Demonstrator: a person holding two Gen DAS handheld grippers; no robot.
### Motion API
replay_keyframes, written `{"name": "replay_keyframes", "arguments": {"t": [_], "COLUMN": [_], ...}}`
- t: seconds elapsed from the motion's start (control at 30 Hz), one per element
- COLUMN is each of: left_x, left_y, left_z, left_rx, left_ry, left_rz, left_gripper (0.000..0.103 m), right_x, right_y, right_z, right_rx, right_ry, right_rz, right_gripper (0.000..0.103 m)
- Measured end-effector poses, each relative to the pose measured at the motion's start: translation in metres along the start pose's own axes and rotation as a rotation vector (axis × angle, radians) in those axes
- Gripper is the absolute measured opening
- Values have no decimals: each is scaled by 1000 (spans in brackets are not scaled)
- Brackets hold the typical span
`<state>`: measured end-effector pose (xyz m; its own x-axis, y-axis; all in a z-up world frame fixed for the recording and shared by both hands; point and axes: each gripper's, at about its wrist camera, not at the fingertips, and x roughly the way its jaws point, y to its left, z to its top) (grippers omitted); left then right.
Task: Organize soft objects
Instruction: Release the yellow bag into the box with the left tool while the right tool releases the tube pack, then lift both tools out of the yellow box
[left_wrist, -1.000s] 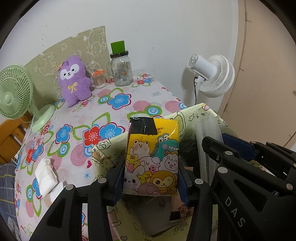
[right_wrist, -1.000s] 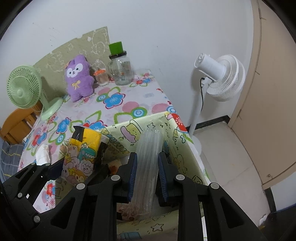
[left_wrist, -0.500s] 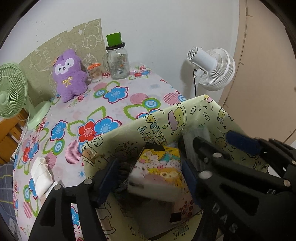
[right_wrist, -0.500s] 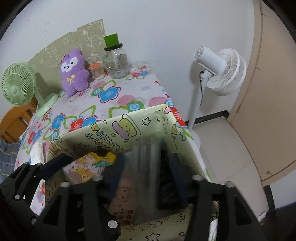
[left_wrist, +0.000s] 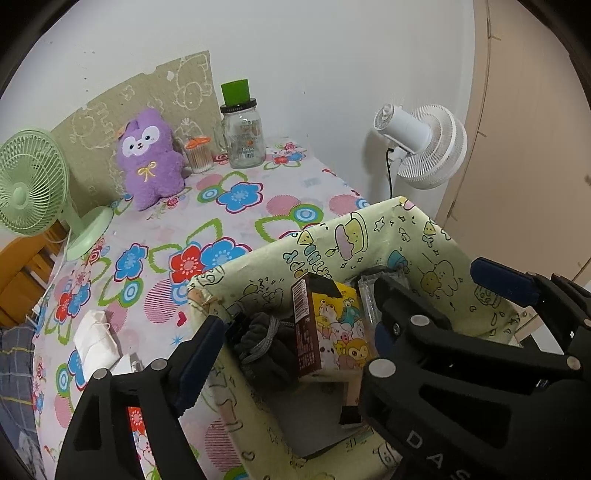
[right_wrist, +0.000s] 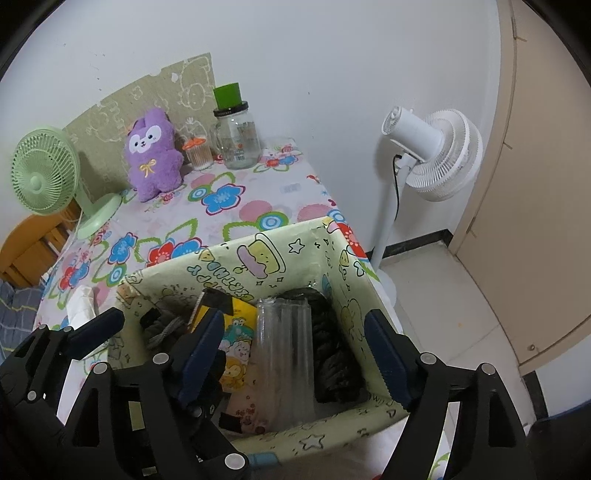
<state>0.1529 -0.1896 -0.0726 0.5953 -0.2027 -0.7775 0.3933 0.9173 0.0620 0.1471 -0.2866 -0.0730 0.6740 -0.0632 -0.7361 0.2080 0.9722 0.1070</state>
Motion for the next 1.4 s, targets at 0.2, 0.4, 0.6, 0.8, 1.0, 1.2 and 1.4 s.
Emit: {"name": "replay_keyframes", "arguments": {"t": [0.2, 0.4, 0.6, 0.8, 1.0, 1.2, 1.4], "left_x": [-12, -23, -35, -46, -57, -68, -79], "left_y": [3, 9, 18, 30, 42, 55, 68], "left_z": [-5, -11, -16, -24, -32, -40, -47], "left_rx": [-6, -15, -26, -43, -57, -72, -87], "left_ry": [-19, -34, -49, -63, -78, -94, -108], "left_rz": [4, 5, 11, 15, 28, 38, 52], "left_gripper": [86, 86, 86, 87, 87, 87, 87], "right_x": [-12, -24, -34, -44, -54, -63, -71], "right_y": [6, 15, 28, 42, 57, 73, 89], "right_z": [-5, -9, -13, -17, -22, -26, -29], "right_rx": [-7, -17, -27, -44, -62, -78, -89], "right_ry": [-15, -33, -49, -65, -81, -95, -104], "right_rz": [0, -4, -5, -3, 5, 14, 29], "right_gripper": [82, 83, 83, 83, 84, 84, 84]}}
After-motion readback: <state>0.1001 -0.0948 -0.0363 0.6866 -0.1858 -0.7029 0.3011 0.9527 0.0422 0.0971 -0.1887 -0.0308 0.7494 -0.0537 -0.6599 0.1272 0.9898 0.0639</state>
